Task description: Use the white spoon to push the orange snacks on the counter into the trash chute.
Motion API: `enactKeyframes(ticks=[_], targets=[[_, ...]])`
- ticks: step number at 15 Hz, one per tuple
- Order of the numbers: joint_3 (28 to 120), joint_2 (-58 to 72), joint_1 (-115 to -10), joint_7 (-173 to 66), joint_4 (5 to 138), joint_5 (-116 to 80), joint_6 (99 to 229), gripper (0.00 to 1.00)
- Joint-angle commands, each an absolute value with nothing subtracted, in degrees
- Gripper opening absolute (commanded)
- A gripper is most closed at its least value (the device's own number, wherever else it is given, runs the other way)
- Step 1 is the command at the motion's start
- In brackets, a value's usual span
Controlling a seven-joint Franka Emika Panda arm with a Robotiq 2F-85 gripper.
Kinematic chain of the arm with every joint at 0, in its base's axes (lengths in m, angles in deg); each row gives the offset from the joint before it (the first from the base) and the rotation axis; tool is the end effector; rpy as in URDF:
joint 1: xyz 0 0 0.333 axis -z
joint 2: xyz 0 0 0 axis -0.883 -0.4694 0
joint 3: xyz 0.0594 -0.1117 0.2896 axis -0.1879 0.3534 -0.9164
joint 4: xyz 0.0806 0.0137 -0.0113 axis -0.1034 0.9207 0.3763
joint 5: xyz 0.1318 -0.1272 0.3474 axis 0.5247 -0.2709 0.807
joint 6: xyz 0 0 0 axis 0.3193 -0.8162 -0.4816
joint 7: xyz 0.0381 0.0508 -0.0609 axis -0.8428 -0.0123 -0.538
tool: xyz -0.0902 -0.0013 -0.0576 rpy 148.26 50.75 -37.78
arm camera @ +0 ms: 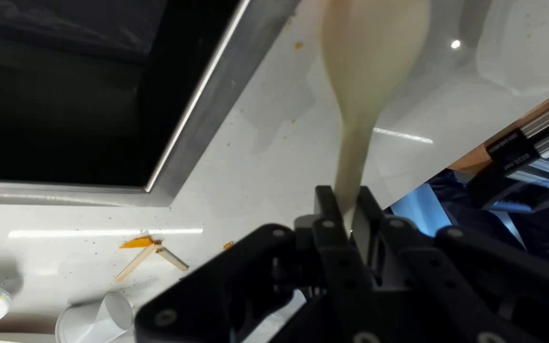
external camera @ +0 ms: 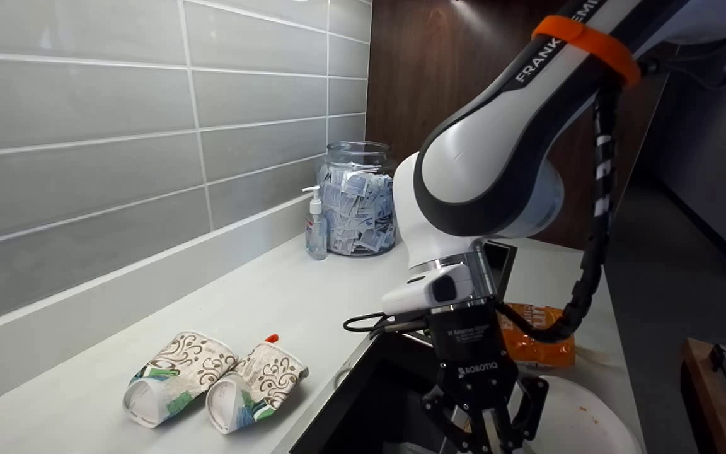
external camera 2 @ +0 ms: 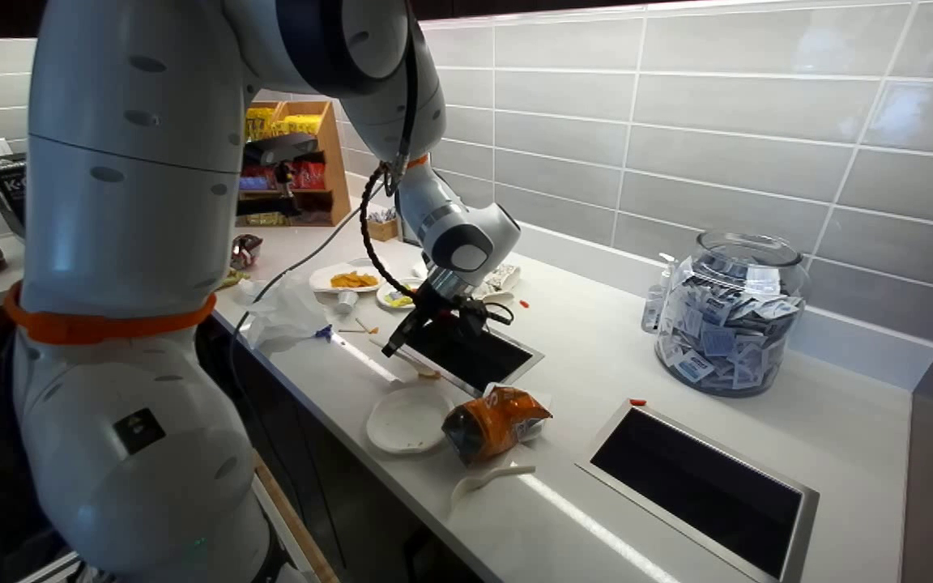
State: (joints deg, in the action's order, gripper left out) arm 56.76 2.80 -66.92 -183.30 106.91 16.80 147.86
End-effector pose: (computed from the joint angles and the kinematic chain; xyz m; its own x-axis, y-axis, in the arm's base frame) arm 0.4561 0.1839 0.1885 -0.3328 0.7275 0.6000 0.7868 0.5649 -0.2485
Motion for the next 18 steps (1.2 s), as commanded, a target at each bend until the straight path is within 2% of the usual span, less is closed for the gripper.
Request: enactKeyframes(ticks=[1, 18], targets=[[56.4, 2.9, -66.9, -182.5, 106.3, 15.6, 147.2, 0.03], [55.8, 4.1, -67.3, -177.3, 108.2, 12.9, 144.4, 0.03]])
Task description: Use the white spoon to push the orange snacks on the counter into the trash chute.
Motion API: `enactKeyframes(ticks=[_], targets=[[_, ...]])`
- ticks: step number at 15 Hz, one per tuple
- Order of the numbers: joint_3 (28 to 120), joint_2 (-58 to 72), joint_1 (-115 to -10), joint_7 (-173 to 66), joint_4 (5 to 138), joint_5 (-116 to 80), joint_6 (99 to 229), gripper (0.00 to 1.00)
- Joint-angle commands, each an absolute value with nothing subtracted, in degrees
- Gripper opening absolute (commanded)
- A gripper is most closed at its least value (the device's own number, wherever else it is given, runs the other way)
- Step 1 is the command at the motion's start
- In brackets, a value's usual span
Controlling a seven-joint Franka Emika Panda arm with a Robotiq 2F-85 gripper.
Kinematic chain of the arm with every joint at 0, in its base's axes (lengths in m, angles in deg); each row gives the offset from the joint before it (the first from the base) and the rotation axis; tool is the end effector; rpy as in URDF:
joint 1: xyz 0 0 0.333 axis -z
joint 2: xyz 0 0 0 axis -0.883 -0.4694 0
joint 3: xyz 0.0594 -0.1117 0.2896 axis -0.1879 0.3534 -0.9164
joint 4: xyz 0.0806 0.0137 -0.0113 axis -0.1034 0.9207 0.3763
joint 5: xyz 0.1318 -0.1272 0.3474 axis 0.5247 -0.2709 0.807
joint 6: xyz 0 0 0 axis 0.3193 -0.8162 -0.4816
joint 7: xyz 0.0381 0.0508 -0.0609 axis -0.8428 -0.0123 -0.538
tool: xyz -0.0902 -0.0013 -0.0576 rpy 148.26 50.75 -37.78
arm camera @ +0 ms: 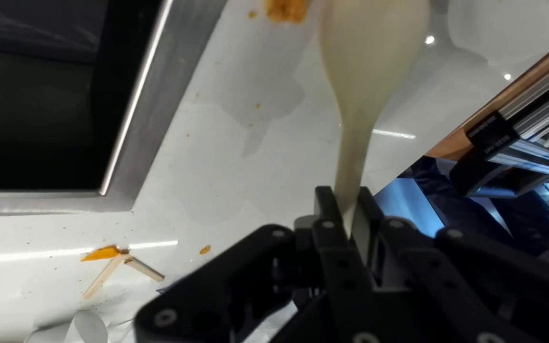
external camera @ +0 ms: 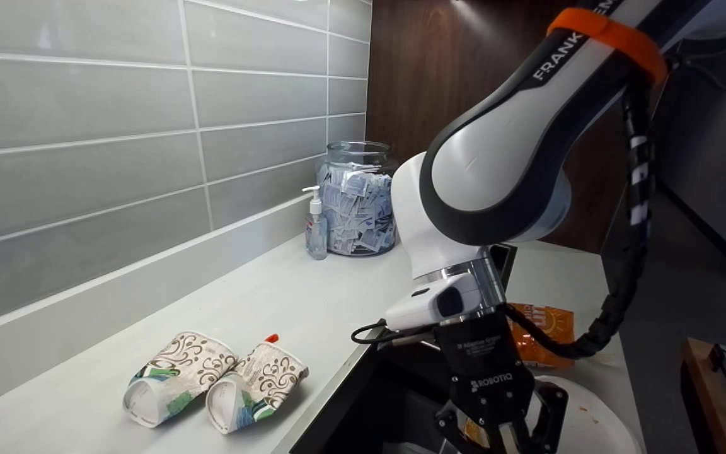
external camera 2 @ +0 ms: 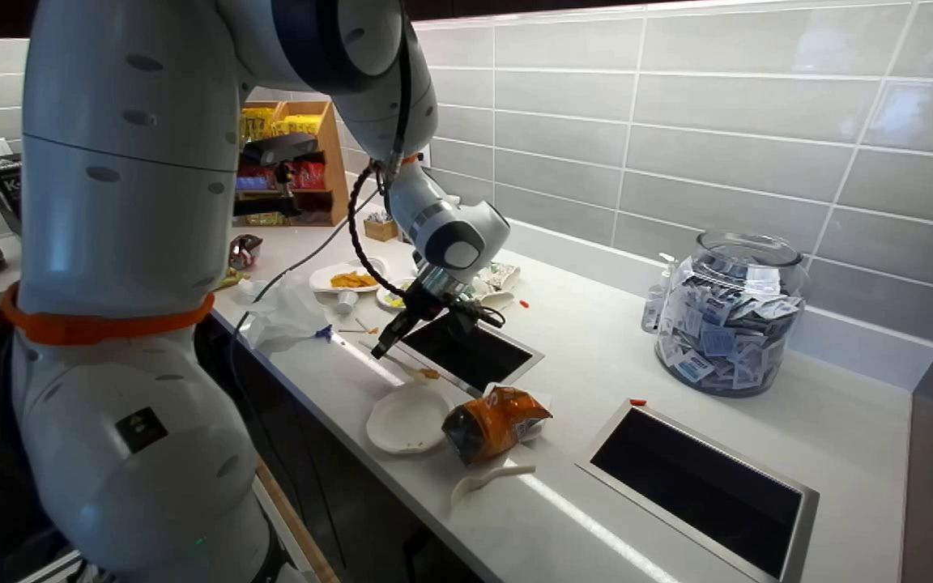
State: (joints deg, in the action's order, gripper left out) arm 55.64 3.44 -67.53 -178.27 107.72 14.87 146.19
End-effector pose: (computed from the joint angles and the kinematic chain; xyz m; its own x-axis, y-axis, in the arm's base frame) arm 0.4422 0.1956 0.1897 -0.3025 0.7595 0.5758 0.7701 0.5508 -0.3219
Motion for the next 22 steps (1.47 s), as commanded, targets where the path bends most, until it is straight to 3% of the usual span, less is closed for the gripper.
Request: enactKeyframes(ticks=[1, 22], targets=[[55.8, 3.8, -67.2, -177.8, 108.0, 12.8, 144.1, 0.03], [55.5, 0.0, -66.9, -181.4, 103.8, 10.2, 143.9, 0.03]])
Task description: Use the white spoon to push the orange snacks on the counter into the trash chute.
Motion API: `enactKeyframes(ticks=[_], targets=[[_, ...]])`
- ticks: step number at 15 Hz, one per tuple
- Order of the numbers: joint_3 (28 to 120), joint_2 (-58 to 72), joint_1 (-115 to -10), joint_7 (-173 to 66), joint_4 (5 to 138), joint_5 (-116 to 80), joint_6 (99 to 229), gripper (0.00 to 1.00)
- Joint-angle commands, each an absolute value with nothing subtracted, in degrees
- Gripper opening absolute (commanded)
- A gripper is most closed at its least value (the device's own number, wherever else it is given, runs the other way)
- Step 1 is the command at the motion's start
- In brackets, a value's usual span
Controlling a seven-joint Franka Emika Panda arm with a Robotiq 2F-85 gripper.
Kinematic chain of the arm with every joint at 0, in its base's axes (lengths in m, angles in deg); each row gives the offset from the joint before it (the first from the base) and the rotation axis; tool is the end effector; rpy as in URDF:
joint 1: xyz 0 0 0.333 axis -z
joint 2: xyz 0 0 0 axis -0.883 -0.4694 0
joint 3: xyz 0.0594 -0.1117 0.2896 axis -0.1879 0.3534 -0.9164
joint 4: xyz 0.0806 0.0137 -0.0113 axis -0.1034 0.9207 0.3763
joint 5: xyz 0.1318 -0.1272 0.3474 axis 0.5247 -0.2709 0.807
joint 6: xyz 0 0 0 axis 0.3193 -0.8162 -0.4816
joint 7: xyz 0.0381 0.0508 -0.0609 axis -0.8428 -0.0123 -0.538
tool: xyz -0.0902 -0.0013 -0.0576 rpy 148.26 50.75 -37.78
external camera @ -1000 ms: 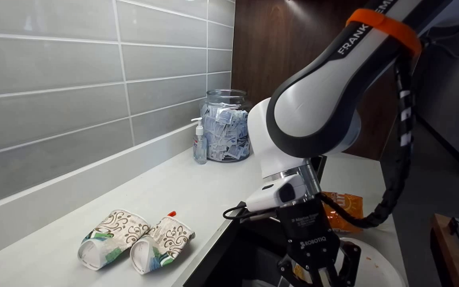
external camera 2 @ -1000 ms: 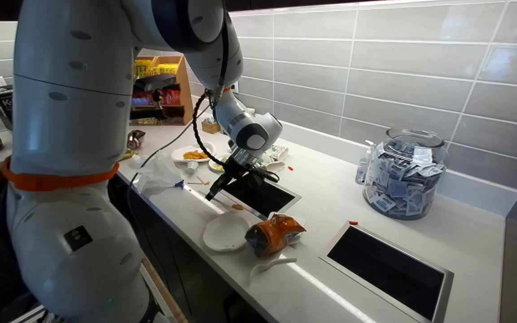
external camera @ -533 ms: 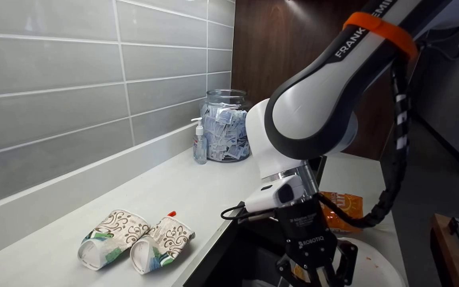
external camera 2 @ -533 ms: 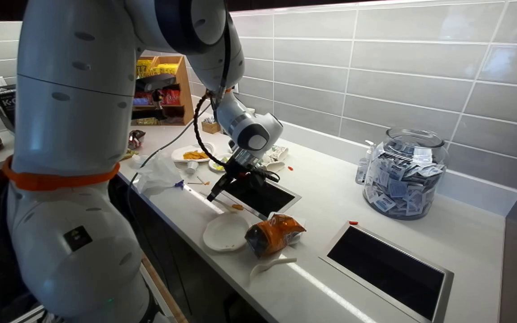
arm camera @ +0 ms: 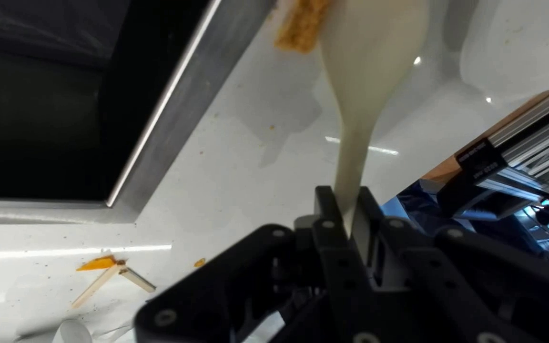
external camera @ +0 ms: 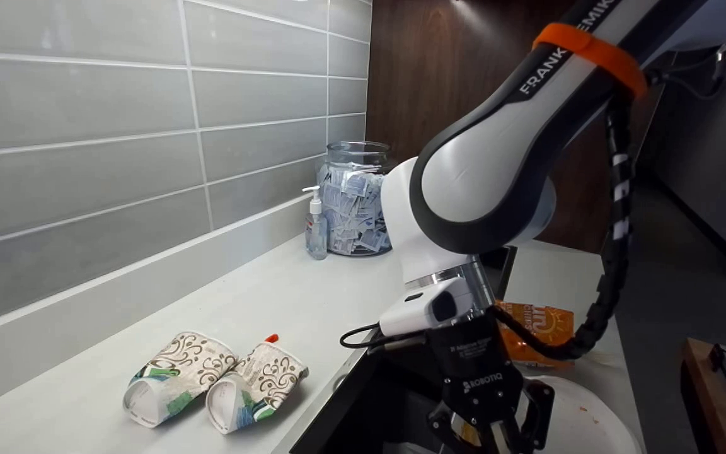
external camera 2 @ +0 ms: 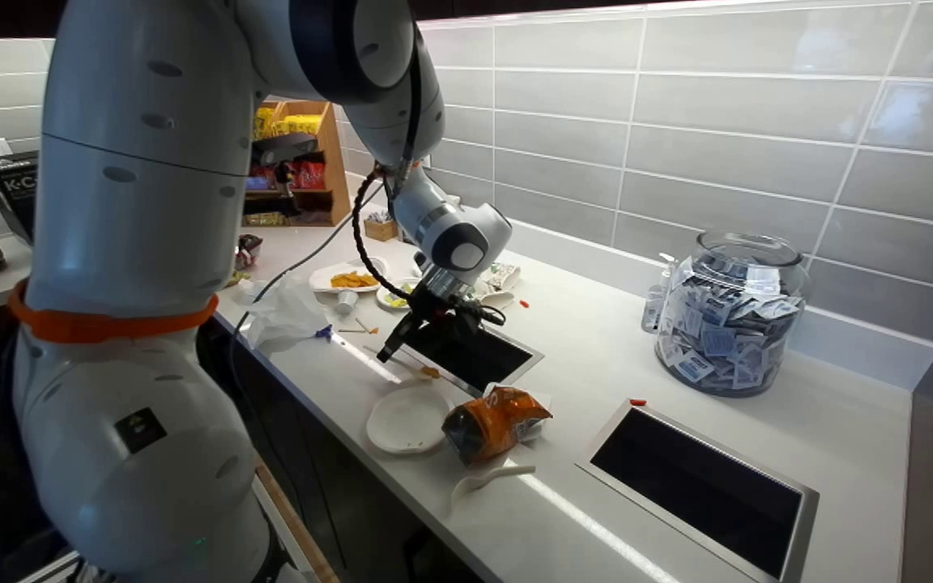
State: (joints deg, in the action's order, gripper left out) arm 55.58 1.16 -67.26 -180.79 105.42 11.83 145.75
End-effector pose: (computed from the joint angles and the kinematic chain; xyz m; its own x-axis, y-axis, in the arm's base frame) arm 0.4519 0.1952 0.1821 -0.3676 0.7291 0.5773 0.7333 0.6090 -0.3022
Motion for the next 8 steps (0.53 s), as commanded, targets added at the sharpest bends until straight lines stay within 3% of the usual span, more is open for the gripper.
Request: enactKeyframes(ticks=[1, 8], targets=[[55.4, 0.0, -66.8, -181.7, 103.6, 10.3, 144.0, 0.03], [55.1, 0.6, -66.7, -183.4, 103.4, 10.9, 145.2, 0.03]])
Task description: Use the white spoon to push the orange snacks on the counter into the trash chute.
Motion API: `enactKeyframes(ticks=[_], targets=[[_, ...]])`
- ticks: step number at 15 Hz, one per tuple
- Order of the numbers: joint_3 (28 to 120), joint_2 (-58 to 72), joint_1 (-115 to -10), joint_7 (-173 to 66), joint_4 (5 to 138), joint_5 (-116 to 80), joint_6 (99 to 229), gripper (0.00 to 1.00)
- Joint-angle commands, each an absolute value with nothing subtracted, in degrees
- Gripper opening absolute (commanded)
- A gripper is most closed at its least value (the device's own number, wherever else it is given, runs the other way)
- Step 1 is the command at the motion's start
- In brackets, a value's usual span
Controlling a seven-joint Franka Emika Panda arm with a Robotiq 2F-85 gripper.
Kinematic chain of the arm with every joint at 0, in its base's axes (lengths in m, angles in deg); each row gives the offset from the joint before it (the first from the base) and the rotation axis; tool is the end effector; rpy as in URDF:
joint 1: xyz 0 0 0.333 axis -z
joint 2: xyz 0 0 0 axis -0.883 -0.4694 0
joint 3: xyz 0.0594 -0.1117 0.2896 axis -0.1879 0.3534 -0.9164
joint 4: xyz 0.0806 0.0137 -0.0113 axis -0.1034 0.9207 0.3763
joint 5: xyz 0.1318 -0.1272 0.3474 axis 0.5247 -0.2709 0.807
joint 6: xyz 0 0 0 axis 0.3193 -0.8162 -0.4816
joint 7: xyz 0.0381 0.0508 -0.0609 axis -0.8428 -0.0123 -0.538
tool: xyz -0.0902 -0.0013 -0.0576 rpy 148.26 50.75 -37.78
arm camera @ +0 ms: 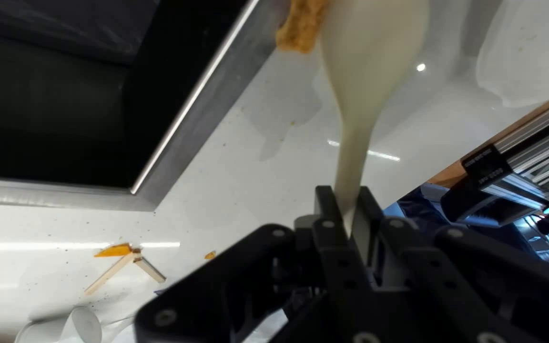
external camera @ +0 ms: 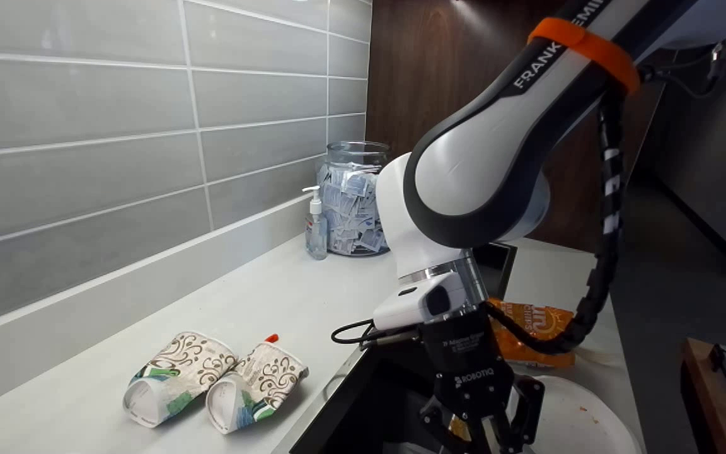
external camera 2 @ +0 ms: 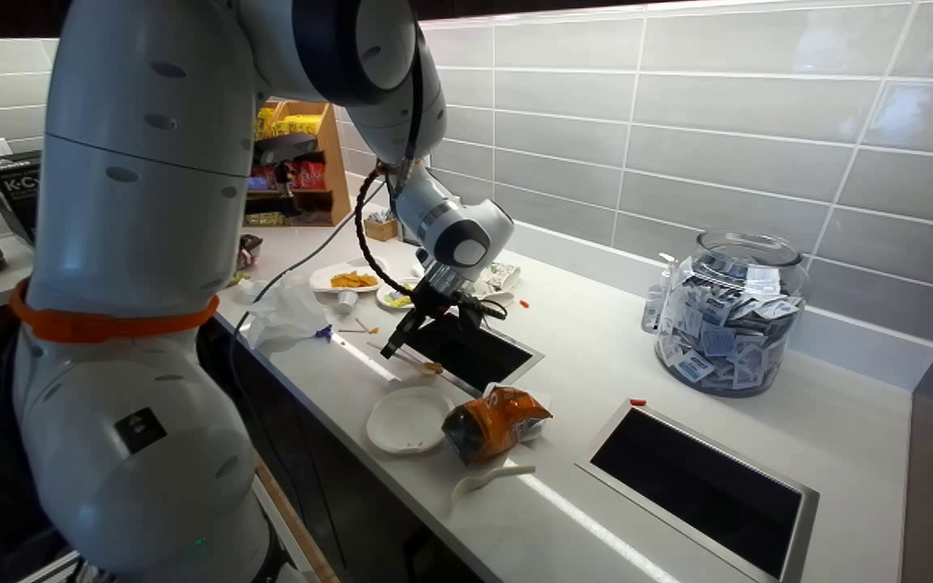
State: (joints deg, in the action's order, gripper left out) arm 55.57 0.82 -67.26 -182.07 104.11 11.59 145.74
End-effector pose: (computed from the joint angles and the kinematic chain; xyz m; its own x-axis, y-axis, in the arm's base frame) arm 0.4601 0.1974 0.1861 -0.3947 0.7119 0.5809 0.7286 0.6277 -0.2742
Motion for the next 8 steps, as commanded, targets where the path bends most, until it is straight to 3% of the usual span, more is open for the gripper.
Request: enactKeyframes(ticks=[1, 8], targets=[[55.1, 0.7, -66.7, -183.8, 103.3, 11.0, 145.3, 0.03], [54.8, 0.4, -66.1, -188.8, 102.7, 12.3, 146.1, 0.03]])
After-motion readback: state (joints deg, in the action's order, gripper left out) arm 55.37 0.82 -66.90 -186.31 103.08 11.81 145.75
